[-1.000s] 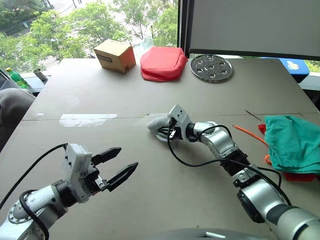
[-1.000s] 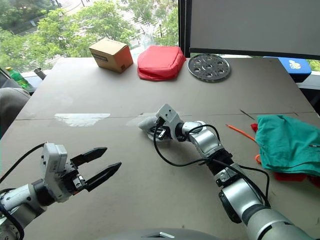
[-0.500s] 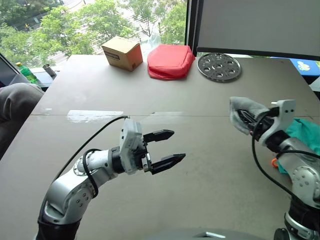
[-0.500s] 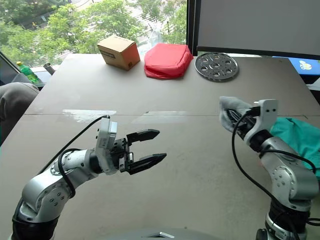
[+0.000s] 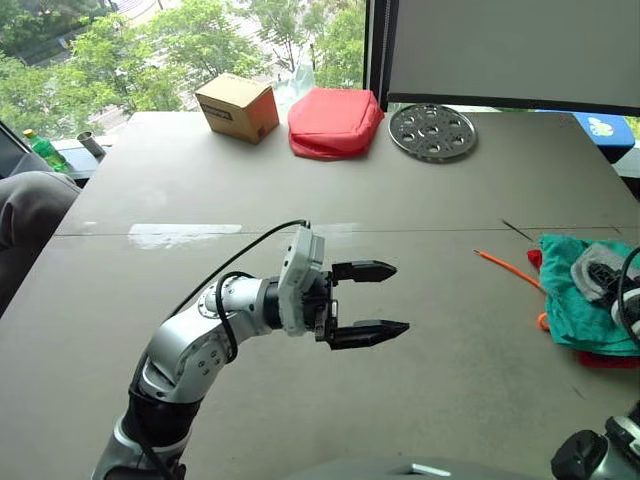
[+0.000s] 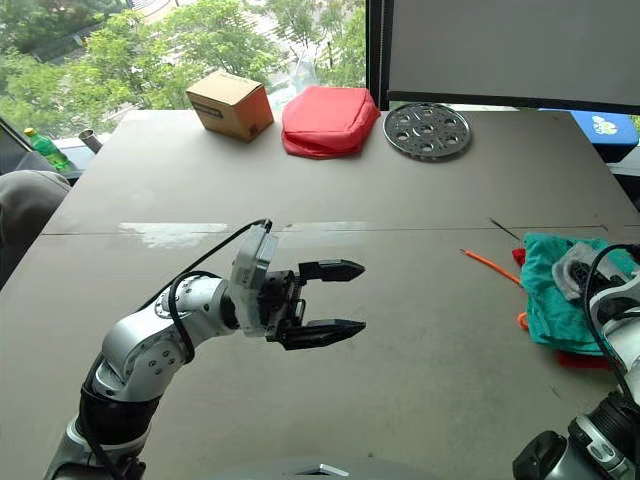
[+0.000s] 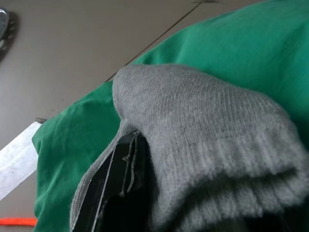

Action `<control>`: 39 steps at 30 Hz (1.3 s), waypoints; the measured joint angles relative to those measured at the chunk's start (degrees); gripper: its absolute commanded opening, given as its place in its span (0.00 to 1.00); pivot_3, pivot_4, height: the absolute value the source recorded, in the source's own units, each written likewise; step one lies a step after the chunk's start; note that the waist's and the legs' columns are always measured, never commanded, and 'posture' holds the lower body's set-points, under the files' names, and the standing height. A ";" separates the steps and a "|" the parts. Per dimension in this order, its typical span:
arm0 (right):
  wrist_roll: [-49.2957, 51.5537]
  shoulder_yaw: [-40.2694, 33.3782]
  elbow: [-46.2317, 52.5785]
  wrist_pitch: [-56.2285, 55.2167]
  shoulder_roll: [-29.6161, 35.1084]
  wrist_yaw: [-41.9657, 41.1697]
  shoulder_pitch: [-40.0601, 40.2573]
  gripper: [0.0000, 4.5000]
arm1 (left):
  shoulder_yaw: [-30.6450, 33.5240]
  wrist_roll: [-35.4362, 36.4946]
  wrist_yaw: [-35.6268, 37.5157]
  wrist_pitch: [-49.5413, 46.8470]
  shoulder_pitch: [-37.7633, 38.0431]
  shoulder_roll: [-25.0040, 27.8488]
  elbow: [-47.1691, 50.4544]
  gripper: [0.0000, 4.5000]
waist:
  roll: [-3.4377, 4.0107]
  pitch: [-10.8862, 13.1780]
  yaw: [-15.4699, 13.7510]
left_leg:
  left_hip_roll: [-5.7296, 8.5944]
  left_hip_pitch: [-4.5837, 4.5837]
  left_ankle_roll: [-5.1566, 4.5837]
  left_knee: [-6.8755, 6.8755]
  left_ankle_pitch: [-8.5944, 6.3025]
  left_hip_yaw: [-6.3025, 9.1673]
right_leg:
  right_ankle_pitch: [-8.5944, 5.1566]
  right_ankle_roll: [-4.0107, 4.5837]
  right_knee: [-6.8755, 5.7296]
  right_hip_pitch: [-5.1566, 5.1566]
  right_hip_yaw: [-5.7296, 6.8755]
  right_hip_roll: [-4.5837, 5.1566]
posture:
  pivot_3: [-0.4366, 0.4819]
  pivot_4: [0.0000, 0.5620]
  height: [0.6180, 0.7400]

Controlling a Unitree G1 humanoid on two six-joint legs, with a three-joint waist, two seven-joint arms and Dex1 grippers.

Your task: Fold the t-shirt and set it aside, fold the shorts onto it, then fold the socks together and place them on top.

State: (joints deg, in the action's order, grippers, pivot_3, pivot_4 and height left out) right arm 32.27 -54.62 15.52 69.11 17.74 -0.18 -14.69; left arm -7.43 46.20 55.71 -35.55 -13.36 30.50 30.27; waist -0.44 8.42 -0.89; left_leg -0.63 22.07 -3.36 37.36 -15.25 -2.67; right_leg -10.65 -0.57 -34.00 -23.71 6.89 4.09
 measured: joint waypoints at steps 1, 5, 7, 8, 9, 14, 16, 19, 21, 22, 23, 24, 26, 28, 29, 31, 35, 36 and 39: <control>0.68 -0.23 1.03 -0.23 0.00 -0.30 1.43 0.70 | 0.02 -0.01 0.03 0.00 -0.59 0.02 -0.01 1.00 | -0.01 0.00 -0.10 | 0.00 -0.01 0.00 0.00 0.00 0.04 | 0.00 0.00 0.00 0.03 -0.04 -0.03 | 0.48 0.27 0.99; 3.79 0.33 8.70 -0.61 0.33 -4.12 10.76 0.99 | 0.16 -0.05 0.08 -0.01 -2.11 0.18 -0.23 1.00 | -0.02 -0.02 -0.47 | 0.00 0.03 0.00 0.00 0.00 0.18 | -0.01 -0.01 0.06 0.05 -0.14 -0.04 | 0.48 0.27 0.99; 6.21 0.15 14.62 -2.14 0.85 -8.62 19.25 0.99 | -0.03 -0.43 0.01 -0.02 -2.63 -0.07 -1.06 1.00 | 0.05 0.03 -0.56 | 0.00 0.09 0.00 0.00 -0.01 0.19 | -0.01 -0.01 0.09 0.03 -0.20 -0.03 | 0.48 0.27 0.99; 7.12 0.08 16.79 -2.78 1.30 -10.66 23.11 0.99 | 0.15 -0.64 -0.11 -0.03 -2.56 0.05 -1.36 1.00 | 0.08 0.03 -0.70 | -0.01 0.07 0.00 -0.01 -0.01 0.27 | -0.02 -0.02 0.12 0.04 -0.30 -0.01 | 0.48 0.27 0.99; 7.78 -0.30 18.74 -3.81 1.67 -12.82 26.16 0.99 | 0.21 -0.92 -0.46 -0.04 -2.63 -0.06 -1.76 1.00 | 0.06 0.02 -0.73 | -0.03 0.05 0.01 0.00 -0.01 0.26 | -0.03 -0.03 0.12 0.05 -0.33 -0.02 | 0.48 0.27 0.99; 12.48 -3.97 26.32 -14.32 2.27 -25.78 41.76 0.99 | 0.55 -2.33 -3.73 -0.14 -2.40 -0.82 -3.48 1.00 | 0.18 0.06 0.15 | -0.12 -0.03 0.30 -0.01 -0.18 0.10 | -0.08 -0.10 0.17 0.04 -0.60 0.03 | 0.48 0.27 0.99; 14.15 0.04 34.36 -21.07 3.88 -32.63 45.69 0.99 | 2.58 -5.72 -6.65 1.68 0.48 -0.64 -4.69 1.00 | 0.06 0.10 1.05 | -0.21 -0.10 0.32 -0.22 -0.19 0.02 | -0.11 -0.16 0.20 0.05 -0.67 0.02 | 0.48 0.27 0.99; 9.81 11.23 37.35 -26.14 6.63 -33.86 41.23 0.99 | 5.43 -8.78 -10.87 3.58 4.14 -0.79 -5.31 1.00 | -0.21 0.20 1.83 | -0.29 -0.24 0.34 -0.27 -0.20 0.02 | -0.12 -0.17 0.28 -0.08 -0.57 0.05 | 0.48 0.27 0.99; 4.14 24.21 35.18 -30.05 11.09 -35.80 34.84 0.99 | 8.89 -10.20 -14.11 3.79 8.62 -0.34 -4.57 1.00 | -0.21 0.28 2.15 | -0.30 -0.32 0.34 -0.33 -0.20 -0.04 | -0.12 -0.17 0.41 -0.14 -0.43 0.17 | 0.48 0.27 0.99; 1.79 28.78 33.40 -31.96 12.90 -37.23 32.63 0.99 | 10.17 -10.57 -14.98 3.88 10.62 0.11 -3.81 1.00 | -0.23 0.30 1.99 | -0.28 -0.28 0.34 -0.32 -0.20 -0.04 | -0.12 -0.17 0.38 -0.30 -0.34 0.20 | 0.48 0.27 0.99; -1.20 34.71 30.01 -34.71 14.85 -39.43 29.77 0.99 | 12.63 -10.55 -16.03 3.81 13.86 0.80 -2.58 1.00 | -0.34 0.37 1.50 | -0.26 -0.17 0.34 -0.34 -0.20 -0.01 | -0.12 -0.16 0.35 -0.47 -0.29 0.20 | 0.48 0.27 0.99; -2.98 37.81 27.22 -36.72 15.74 -41.09 28.16 0.99 | 14.80 -10.24 -16.65 3.57 16.34 1.21 -1.51 1.00 | -0.45 0.42 0.89 | -0.25 -0.08 0.35 -0.34 -0.19 0.05 | -0.11 -0.15 0.34 -0.53 -0.22 0.20 | 0.48 0.27 0.99; -5.11 42.24 21.02 -40.47 18.21 -45.38 24.83 0.99 | 20.08 -8.80 -17.26 3.05 22.75 2.38 1.82 1.00 | -0.59 0.46 0.03 | -0.18 -0.03 0.37 -0.33 -0.22 0.12 | -0.10 -0.13 0.28 -0.58 -0.21 0.22 | 0.48 0.27 0.99; -5.88 43.60 16.41 -43.01 20.26 -48.91 23.47 0.99 | 24.17 -7.63 -16.90 2.80 28.55 3.73 4.56 1.00 | -0.64 0.49 -0.42 | -0.13 0.01 0.38 -0.32 -0.23 0.20 | -0.10 -0.12 0.29 -0.57 -0.17 0.26 | 0.48 0.27 0.99; -5.77 43.69 14.19 -44.21 21.17 -51.08 22.98 0.99 | 26.96 -6.95 -16.25 2.81 32.41 4.17 5.99 1.00 | -0.64 0.50 -0.59 | -0.13 0.01 0.38 -0.31 -0.23 0.19 | -0.10 -0.12 0.29 -0.57 -0.13 0.31 | 0.48 0.27 0.99; -5.18 42.27 10.90 -46.36 24.55 -55.96 24.83 0.99 | 32.79 -5.47 -14.04 3.09 40.34 4.87 8.17 1.00 | -0.57 0.52 -1.29 | -0.11 -0.03 0.38 -0.28 -0.24 0.18 | -0.11 -0.12 0.29 -0.54 -0.02 0.44 | 0.48 0.27 0.99; -4.39 36.06 8.72 -49.63 27.59 -61.34 31.99 0.99 | 39.43 -4.61 -9.78 5.07 49.73 4.84 9.66 1.00 | -0.38 0.61 -1.65 | -0.11 0.03 0.39 -0.22 -0.24 0.15 | -0.13 -0.14 0.32 -0.52 0.02 0.56 | 0.48 0.27 0.99; -3.97 32.91 8.03 -49.79 27.82 -62.32 34.36 0.99 | 41.14 -4.58 -8.57 5.66 52.00 4.71 9.42 1.00 | -0.36 0.64 -1.60 | -0.12 0.04 0.39 -0.22 -0.24 0.13 | -0.13 -0.14 0.33 -0.52 0.02 0.59 | 0.48 0.27 0.99; -1.92 26.72 8.37 -49.88 28.50 -64.33 38.30 0.99 | 43.04 -4.41 -6.14 7.12 54.49 4.69 9.29 1.00 | -0.24 0.69 -1.40 | -0.12 0.06 0.39 -0.22 -0.25 0.11 | -0.13 -0.15 0.34 -0.53 0.01 0.62 | 0.48 0.27 0.99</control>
State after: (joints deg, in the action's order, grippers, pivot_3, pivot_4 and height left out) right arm 30.35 -27.91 23.89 19.22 46.24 -64.51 23.61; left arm 35.62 41.78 49.57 -28.44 41.14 35.19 39.57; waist -0.68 9.11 -2.29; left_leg -0.75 22.13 -2.97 37.14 -15.50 -2.56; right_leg -10.77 -0.72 -33.66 -24.24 6.90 4.71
